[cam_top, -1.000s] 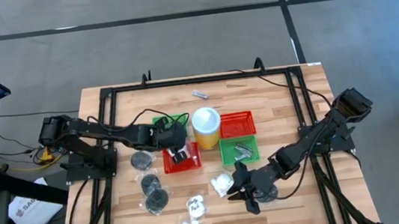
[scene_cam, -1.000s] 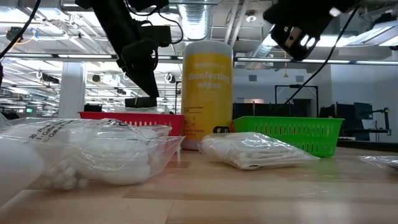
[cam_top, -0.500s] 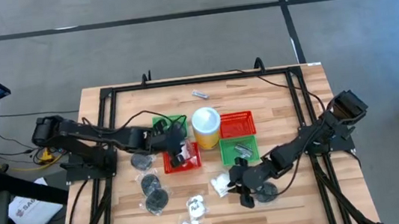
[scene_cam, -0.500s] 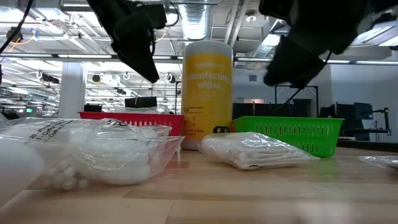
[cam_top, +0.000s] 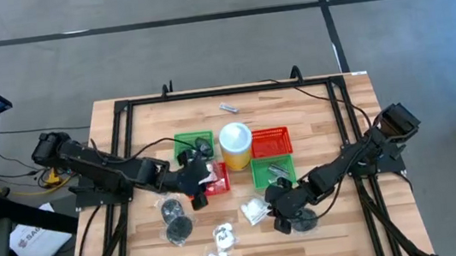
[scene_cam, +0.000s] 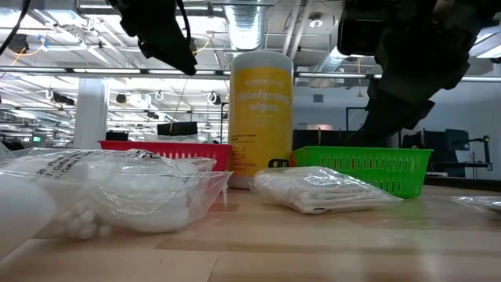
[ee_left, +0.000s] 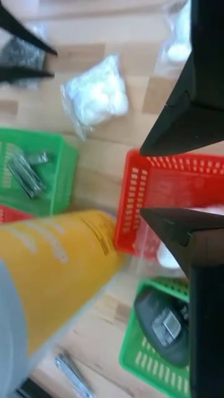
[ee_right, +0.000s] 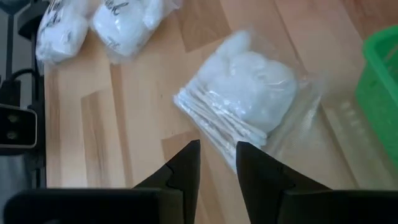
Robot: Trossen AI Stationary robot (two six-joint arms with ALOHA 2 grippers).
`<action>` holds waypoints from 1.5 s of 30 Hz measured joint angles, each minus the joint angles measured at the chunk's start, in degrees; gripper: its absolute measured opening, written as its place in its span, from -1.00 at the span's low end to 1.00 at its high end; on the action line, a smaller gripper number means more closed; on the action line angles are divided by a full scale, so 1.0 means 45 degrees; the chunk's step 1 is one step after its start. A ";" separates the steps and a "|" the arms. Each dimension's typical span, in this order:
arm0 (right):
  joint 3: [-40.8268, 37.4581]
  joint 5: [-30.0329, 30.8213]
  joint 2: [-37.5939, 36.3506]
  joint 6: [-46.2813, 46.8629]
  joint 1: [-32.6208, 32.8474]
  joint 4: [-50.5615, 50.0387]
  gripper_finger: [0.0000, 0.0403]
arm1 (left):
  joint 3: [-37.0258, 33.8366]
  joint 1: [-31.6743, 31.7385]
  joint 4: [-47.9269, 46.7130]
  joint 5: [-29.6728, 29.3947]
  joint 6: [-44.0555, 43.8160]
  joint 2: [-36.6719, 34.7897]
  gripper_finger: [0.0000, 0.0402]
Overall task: Pick & Place Travel size toiletries
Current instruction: Put the transparent cotton pack into the left red bin
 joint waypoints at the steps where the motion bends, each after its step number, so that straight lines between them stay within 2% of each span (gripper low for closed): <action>1: -0.0002 0.0005 0.0000 0.0081 0.0000 0.0000 -0.50 | 0.0000 -0.0091 0.0088 -0.0005 0.0000 0.0000 -0.34; 12: -0.0004 0.0054 0.0000 0.0413 0.0027 -0.0666 -0.22 | 0.0000 -0.0660 0.1111 -0.0025 0.0000 0.0000 -0.36; 18: -0.0004 0.0093 0.0000 0.0445 0.0097 -0.0737 -0.21 | 0.0000 -0.0832 0.1337 -0.0028 0.0000 0.0000 -0.37; 29: -0.0009 0.0982 0.0012 0.0976 0.0345 -0.1209 -0.20 | 0.0000 -0.0844 0.1636 -0.0028 0.0000 0.0000 -0.37; 35: 0.0009 0.0687 0.1028 0.0982 0.0321 -0.0893 -0.19 | 0.0000 -0.0844 0.1736 -0.0028 0.0005 0.0000 -0.37; 38: -0.0033 0.0299 0.1078 0.1037 0.0165 -0.1491 -0.21 | 0.0000 -0.0862 0.1840 -0.0028 0.0068 0.0005 -0.37; 45: 0.0001 0.0387 0.1233 0.1068 0.0122 -0.0845 -0.25 | 0.0000 -0.0868 0.1982 -0.0028 0.0320 0.0005 -0.37</action>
